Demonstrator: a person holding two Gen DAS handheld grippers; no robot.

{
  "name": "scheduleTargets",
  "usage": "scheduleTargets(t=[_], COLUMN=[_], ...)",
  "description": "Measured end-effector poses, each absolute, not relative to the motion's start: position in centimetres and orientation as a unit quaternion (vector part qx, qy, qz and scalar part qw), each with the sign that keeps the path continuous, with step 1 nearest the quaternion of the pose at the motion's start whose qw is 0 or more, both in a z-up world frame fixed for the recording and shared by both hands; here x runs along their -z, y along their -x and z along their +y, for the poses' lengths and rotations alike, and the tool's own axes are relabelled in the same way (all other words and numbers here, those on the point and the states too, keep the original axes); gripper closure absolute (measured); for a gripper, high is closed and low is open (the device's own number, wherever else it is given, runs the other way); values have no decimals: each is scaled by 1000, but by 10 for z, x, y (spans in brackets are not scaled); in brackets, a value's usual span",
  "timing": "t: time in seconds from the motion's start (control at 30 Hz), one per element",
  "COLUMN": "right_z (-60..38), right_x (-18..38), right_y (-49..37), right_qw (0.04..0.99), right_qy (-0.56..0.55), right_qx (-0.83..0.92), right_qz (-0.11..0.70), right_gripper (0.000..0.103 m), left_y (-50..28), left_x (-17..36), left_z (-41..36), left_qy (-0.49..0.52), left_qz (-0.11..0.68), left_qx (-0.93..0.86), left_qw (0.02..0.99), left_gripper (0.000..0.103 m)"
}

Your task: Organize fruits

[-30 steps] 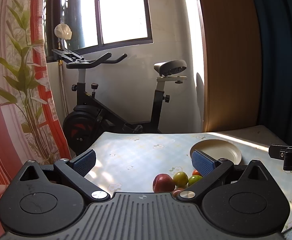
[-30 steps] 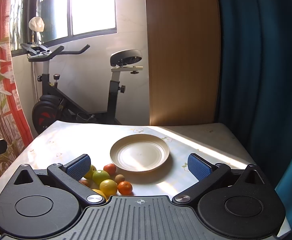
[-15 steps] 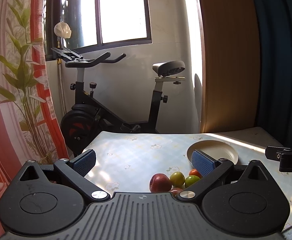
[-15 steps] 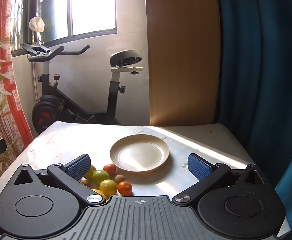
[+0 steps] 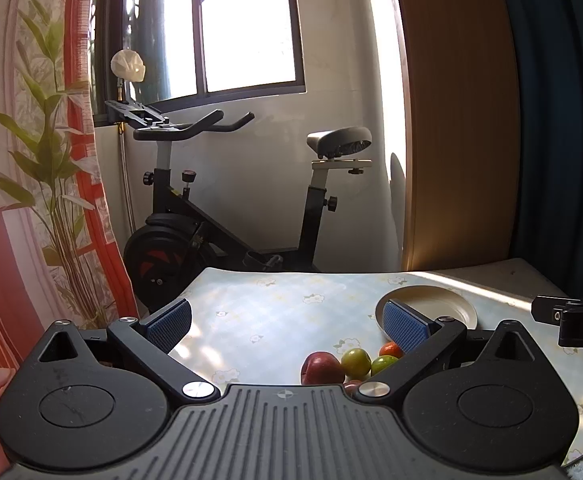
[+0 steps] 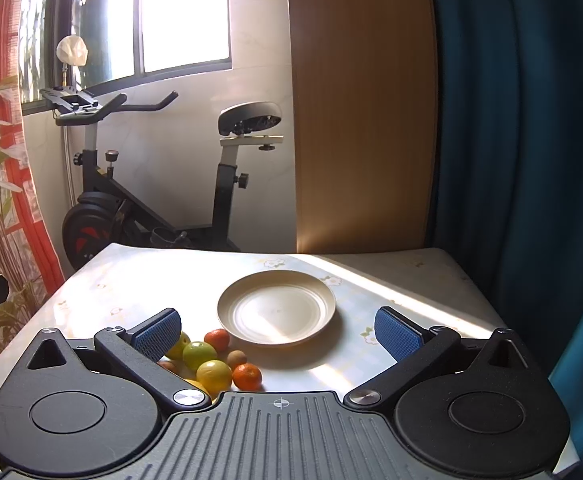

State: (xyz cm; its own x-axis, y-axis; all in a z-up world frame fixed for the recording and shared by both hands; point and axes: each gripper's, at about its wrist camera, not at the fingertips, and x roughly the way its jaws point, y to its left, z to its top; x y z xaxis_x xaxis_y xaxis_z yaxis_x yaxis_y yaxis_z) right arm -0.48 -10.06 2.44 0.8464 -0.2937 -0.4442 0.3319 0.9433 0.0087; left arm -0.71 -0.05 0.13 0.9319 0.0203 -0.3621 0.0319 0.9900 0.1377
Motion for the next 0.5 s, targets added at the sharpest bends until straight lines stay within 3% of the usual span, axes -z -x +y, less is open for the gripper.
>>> scheduleTargets(t=[0.5], right_z=[-100], right_x=[-24], right_y=[6], right_qw=[961], right_qy=[-41], right_qx=[164], right_qz=[220], right_gripper=[0], left_y=[11], left_x=[-2], left_z=[-2], left_qy=[-71], left_qz=[178], left_qx=[2], left_qw=[981], left_gripper=[0])
